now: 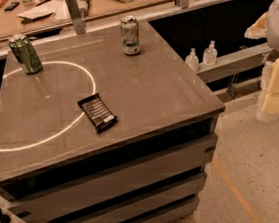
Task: Move 7up can near rxbar chocolate
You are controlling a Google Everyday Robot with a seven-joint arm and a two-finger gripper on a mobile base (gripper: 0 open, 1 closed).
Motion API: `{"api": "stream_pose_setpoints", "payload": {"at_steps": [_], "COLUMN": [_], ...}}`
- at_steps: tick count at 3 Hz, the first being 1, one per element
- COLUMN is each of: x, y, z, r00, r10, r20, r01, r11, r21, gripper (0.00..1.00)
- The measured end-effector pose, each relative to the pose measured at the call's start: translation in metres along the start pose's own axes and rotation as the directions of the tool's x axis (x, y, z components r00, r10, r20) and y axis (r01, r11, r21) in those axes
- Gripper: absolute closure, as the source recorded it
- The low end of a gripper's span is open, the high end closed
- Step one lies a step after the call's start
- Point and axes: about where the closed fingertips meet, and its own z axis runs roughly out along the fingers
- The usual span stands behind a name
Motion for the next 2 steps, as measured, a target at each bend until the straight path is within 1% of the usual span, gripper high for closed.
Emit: {"api": "stream_pose_setpoints", "payload": {"at_steps": [1,2], "x": [-0.001,-0.018], "y": [-0.002,-0.026], "z": [0.0,0.007], "r00": [1.0,0.998], "r10": [0.0,-0.003], "r20": [0.005,0.07], "r01": [0.0,0.001], "r11": [1.0,0.9997], "r21": [0.005,0.025], "gripper": [0.0,0.0]}}
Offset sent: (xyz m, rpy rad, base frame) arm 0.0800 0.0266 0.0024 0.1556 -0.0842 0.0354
